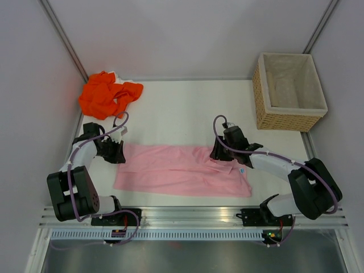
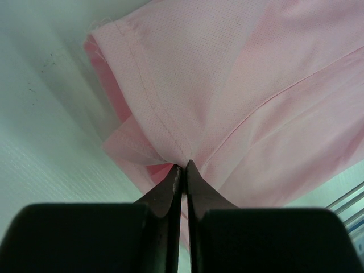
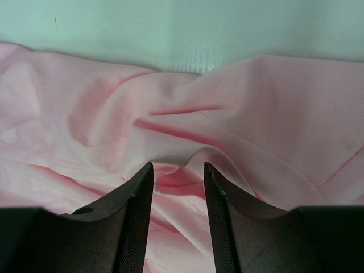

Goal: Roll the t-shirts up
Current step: Fold the tshirt

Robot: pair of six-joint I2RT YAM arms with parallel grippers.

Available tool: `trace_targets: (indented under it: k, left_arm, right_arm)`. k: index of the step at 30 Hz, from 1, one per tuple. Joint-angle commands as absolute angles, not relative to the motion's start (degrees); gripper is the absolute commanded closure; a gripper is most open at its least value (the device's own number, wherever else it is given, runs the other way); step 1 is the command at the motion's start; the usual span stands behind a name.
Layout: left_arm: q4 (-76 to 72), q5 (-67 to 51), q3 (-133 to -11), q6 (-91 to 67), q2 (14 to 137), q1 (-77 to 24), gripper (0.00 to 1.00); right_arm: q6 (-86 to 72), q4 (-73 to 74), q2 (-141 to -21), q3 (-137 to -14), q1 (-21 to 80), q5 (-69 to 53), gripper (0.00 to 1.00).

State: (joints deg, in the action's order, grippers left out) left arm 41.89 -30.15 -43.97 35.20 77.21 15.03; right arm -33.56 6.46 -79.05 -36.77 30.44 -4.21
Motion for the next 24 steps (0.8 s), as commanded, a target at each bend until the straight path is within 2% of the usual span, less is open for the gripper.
trace_targets:
  k: [1, 5, 7, 8, 11, 14, 24]
  left_arm:
    - [41.49, -31.29, -45.44, 36.39, 77.17, 15.38, 0.92]
    - [41.48, -31.55, -45.53, 36.3, 77.26, 15.38, 0.92]
    - [41.4, -31.55, -45.53, 36.12, 77.17, 15.38, 0.93]
    - [41.48, -31.47, -45.53, 36.21, 77.17, 15.38, 0.93]
    - [41.4, -31.46, -45.61, 36.21, 77.08, 15.38, 0.94]
    - [41.48, -31.64, -46.14, 35.86, 76.91, 15.29, 0.96]
    - [41.48, -31.73, -47.81, 35.33, 76.9, 15.38, 0.98]
  right_arm:
    - [-35.68, 0.97, -81.21, -37.97, 30.5, -3.78, 0.53]
    - [-35.51, -1.93, -84.63, -38.67, 30.59, -5.18, 0.53]
    - [-35.68, -3.42, -85.08, -38.76, 30.67, -6.15, 0.58]
    - [-35.77, -3.86, -84.73, -38.59, 30.76, -6.15, 0.63]
    - [-35.86, -4.83, -83.59, -38.06, 30.85, -5.71, 0.88]
    - [-35.86, -2.65, -81.22, -37.27, 30.94, -5.8, 1.0]
    - [-40.41, 6.15, -66.63, -31.21, 35.06, -5.71, 1.0]
